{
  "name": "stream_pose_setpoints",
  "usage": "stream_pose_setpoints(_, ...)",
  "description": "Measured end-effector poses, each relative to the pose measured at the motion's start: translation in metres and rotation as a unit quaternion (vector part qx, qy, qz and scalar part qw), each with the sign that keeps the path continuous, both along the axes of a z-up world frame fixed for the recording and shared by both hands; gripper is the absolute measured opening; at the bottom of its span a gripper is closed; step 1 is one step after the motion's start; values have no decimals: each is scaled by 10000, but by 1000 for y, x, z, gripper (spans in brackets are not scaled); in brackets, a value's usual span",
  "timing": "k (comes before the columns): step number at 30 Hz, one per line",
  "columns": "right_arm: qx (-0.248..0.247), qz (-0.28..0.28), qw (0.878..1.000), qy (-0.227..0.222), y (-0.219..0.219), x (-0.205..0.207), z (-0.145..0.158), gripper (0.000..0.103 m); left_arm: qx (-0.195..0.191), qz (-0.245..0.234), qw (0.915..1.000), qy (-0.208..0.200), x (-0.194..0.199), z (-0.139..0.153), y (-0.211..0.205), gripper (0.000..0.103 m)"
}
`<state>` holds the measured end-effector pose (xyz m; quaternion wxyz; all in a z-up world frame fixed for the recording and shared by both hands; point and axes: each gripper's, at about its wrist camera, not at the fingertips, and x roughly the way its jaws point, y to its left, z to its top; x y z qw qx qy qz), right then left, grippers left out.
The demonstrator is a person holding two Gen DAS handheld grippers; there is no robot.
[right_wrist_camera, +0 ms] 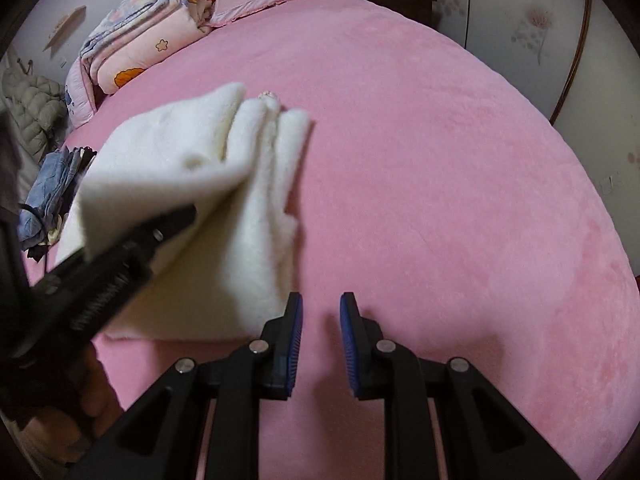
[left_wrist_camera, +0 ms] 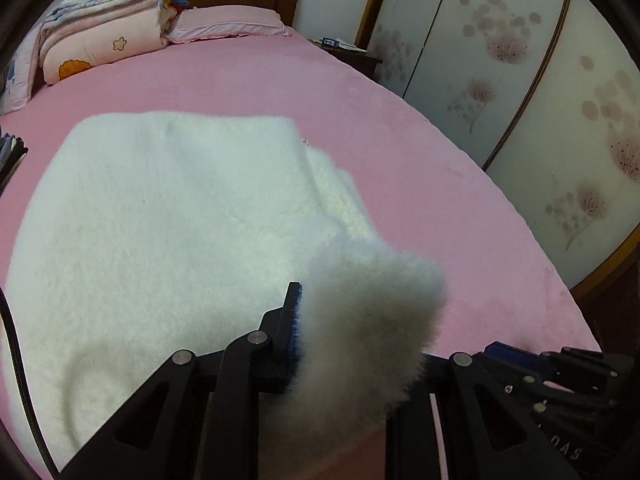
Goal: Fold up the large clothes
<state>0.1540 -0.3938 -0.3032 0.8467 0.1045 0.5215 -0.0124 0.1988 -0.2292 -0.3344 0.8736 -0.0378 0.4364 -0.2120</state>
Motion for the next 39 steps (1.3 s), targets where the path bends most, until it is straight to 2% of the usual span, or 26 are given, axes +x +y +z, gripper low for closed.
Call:
stream_pose_setpoints(2,27,9,10000,8,0,1,1,19,80,-52,9999,-53,-1,6,2,19)
stream_pose_setpoints(3,56,17,10000,-17,0,1,3,19,128,-64,9999,-53,0,9,4,23)
stream_pose_setpoints(5,86,16,9999,-73,-9,1,7,19,39,-137,9999,71,4,16,10,36)
stream_pose_setpoints(7,114,23,9998,-156,-12,-2,14,19,-187,-206,9993,246,2,24,14,63)
stream_pose_setpoints(9,171,45,9996,-220,-13,-1,25,19,-512,-163,9979,350,-5,40,25,70)
stream_pose_setpoints(11,210,54,9994,-268,-12,7,37,20,-822,-211,9956,409,-18,61,30,71)
stream_pose_setpoints(14,461,72,9983,-360,-11,13,53,21,-888,-65,9957,240,-26,94,48,73)
stream_pose_setpoints(15,566,63,9977,-367,-9,16,57,25,-872,76,9961,137,-29,103,60,78)
stream_pose_setpoints(18,1020,97,9943,-297,-3,25,64,55,-634,733,9950,-226,-35,116,102,81)
stream_pose_setpoints(19,1198,143,9924,-237,1,29,63,60,-490,920,9941,-299,-34,115,114,82)
stream_pose_setpoints(21,1356,204,9905,-86,9,38,56,61,59,1379,9899,-312,-31,101,139,82)
stream_pose_setpoints(23,1467,223,9889,15,18,46,49,61,417,1641,9855,-137,-25,78,161,82)
stream_pose_setpoints(24,1532,219,9879,76,21,51,44,61,467,1698,9844,-24,-23,70,168,82)
stream_pose_setpoints(26,1720,184,9845,300,25,65,32,61,439,1778,9828,255,-20,52,181,82)
stream_pose_setpoints(29,2037,124,9764,713,28,81,15,62,150,1842,9815,492,-16,36,187,82)
stream_pose_setpoints(35,1743,164,9766,1253,38,109,-10,63,-41,1727,9838,481,4,23,183,82)
stream_pose_setpoints(38,1815,278,9729,1403,42,120,-22,44,-87,1642,9848,562,12,21,178,82)
stream_pose_setpoints(39,1903,344,9712,1392,43,122,-23,31,-50,1615,9853,558,15,21,178,82)
